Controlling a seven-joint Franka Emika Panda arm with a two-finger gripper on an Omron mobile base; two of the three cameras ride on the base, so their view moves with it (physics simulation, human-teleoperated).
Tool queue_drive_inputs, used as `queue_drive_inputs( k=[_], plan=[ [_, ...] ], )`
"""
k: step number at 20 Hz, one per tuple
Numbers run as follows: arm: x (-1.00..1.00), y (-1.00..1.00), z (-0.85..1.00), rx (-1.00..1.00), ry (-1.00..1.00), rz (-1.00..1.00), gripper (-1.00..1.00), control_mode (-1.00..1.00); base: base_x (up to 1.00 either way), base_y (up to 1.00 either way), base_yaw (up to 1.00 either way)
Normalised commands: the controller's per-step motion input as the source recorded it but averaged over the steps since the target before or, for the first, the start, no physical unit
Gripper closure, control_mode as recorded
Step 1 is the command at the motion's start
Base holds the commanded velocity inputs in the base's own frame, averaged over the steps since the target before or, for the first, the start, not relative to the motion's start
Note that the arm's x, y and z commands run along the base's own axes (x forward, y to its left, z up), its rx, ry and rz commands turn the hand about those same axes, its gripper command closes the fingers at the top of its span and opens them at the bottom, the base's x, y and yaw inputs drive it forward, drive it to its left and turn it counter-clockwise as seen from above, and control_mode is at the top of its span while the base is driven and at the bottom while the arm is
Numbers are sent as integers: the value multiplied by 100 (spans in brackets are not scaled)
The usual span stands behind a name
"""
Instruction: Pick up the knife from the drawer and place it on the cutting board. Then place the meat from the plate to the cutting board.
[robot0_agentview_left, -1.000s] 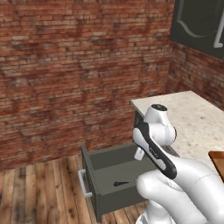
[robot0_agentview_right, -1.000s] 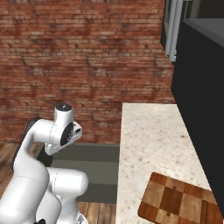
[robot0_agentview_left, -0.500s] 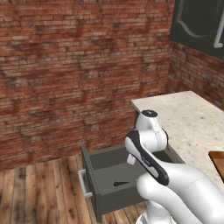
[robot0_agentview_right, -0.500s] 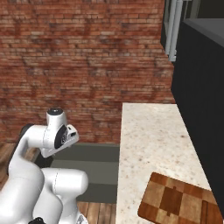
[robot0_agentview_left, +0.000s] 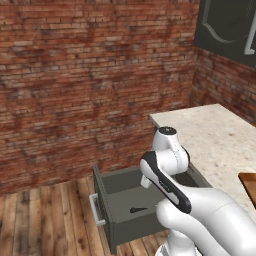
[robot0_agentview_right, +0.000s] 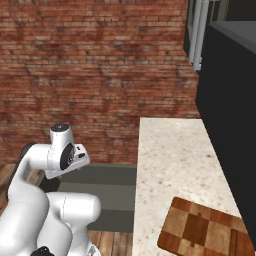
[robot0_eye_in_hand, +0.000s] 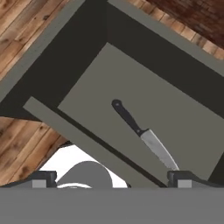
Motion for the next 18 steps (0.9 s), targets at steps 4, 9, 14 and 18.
queue_drive_inputs(
  k=[4, 9, 14, 18],
  plan=[
    [-10, 2, -22, 0, 0, -16, -100, -100, 0, 0, 0],
    [-23, 3, -25, 0, 0, -11, -100, -100, 0, 0, 0],
    [-29, 4, -30, 0, 0, -6, -100, -100, 0, 0, 0],
    [-18, 1, -30, 0, 0, -3, -100, -100, 0, 0, 0]
  ],
)
